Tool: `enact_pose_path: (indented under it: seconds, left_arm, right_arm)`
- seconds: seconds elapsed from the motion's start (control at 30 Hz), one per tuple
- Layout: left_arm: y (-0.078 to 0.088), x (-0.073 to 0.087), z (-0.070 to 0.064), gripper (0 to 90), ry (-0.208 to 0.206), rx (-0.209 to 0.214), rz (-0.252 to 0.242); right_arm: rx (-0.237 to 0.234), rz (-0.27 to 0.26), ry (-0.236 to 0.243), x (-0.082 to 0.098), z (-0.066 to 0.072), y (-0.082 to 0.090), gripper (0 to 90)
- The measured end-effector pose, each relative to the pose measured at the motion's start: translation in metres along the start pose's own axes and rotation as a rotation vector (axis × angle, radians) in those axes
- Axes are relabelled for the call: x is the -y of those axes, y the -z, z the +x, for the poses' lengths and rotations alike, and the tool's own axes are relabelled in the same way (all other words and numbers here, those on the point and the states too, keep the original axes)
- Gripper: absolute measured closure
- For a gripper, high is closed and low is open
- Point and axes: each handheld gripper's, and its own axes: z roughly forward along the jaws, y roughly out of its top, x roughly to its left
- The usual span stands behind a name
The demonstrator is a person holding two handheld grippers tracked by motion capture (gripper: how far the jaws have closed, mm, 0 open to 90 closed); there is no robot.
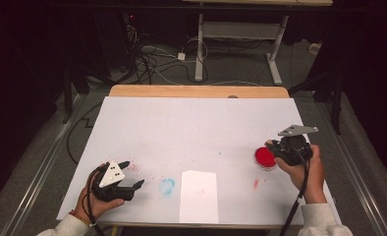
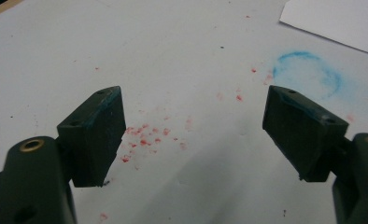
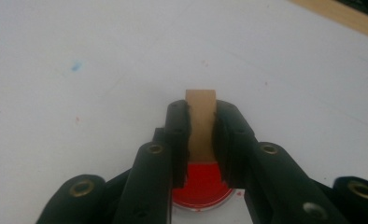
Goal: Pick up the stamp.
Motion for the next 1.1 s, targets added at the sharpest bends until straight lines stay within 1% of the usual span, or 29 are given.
enact_pose_path:
  seconds: [0.03,0.07,0.1,0.13,0.23,0.3,0.37,0.5,0.53,0.6,0.63,0.67,0.7,0.8,0.87,0.93,0.97,1.0,1.1]
  left_arm:
    - [0.0,0.0,0.0,20.6,-0.001,-0.001,0.0]
    - [0.0,0.0,0.0,20.6,-0.002,-0.001,-0.001]
    - [0.001,0.0,-0.001,20.6,-0.003,-0.002,-0.003]
    - [0.001,-0.001,-0.001,20.6,-0.003,-0.003,-0.005]
    - [0.001,-0.001,-0.001,20.6,-0.002,-0.003,-0.004]
    - [0.0,-0.001,-0.001,20.5,-0.004,-0.002,-0.002]
    - [0.0,-0.001,-0.001,20.5,-0.006,-0.002,0.0]
    - [0.0,-0.001,-0.001,20.5,-0.004,-0.002,-0.002]
    - [0.0,-0.001,-0.001,20.5,-0.005,-0.002,-0.002]
    - [0.0,-0.001,-0.001,20.5,-0.007,-0.001,0.0]
    - [0.0,-0.001,-0.001,20.5,-0.008,-0.002,0.0]
    - [0.0,-0.001,-0.001,20.5,-0.007,-0.001,0.0]
    - [0.0,-0.001,-0.001,20.5,-0.007,-0.001,0.0]
    - [0.0,-0.001,0.0,20.5,-0.004,0.0,0.0]
    - [0.0,0.0,0.0,20.5,-0.006,0.002,0.003]
    - [0.0,0.0,-0.001,20.5,-0.008,0.002,0.004]
    - [0.0,0.0,-0.001,20.5,-0.01,0.001,0.005]
    - [0.0,0.0,-0.001,20.5,-0.011,0.0,0.004]
    - [0.001,-0.001,0.0,20.5,-0.013,-0.003,0.003]
  right_arm:
    - [0.0,-0.011,0.0,-0.002,0.001,0.005,76.4]
    - [0.0,-0.011,0.0,-0.002,0.001,0.005,76.4]
    - [0.005,-0.029,0.009,-0.004,0.002,0.014,76.4]
    - [0.005,-0.029,0.009,-0.004,0.002,0.014,76.4]
    - [0.014,-0.057,0.014,-0.006,0.002,0.025,76.3]
    - [0.019,-0.062,0.019,-0.007,0.003,0.028,76.4]
    - [0.019,-0.056,0.021,-0.006,0.003,0.027,76.4]
    - [0.019,-0.02,0.023,-0.001,0.003,0.015,76.4]
    - [0.031,0.006,0.031,0.002,0.003,0.006,76.4]
    - [0.013,0.038,0.03,0.007,0.002,-0.006,76.4]
    - [0.017,0.055,0.028,0.009,0.002,-0.012,76.4]
    - [0.017,0.055,0.028,0.009,0.002,-0.012,76.4]
    - [0.018,0.068,0.028,0.011,0.002,-0.016,76.4]
    - [-0.011,0.114,0.022,0.017,0.002,-0.034,76.4]
    - [-0.019,0.124,0.024,0.018,0.002,-0.037,76.4]
    - [-0.021,0.16,0.033,0.021,0.004,-0.046,76.4]
    - [-0.021,0.16,0.033,0.021,0.004,-0.046,76.4]
    - [-0.021,0.175,0.032,0.023,0.004,-0.049,76.4]
    - [-0.028,0.166,0.019,0.025,0.002,-0.05,76.4]
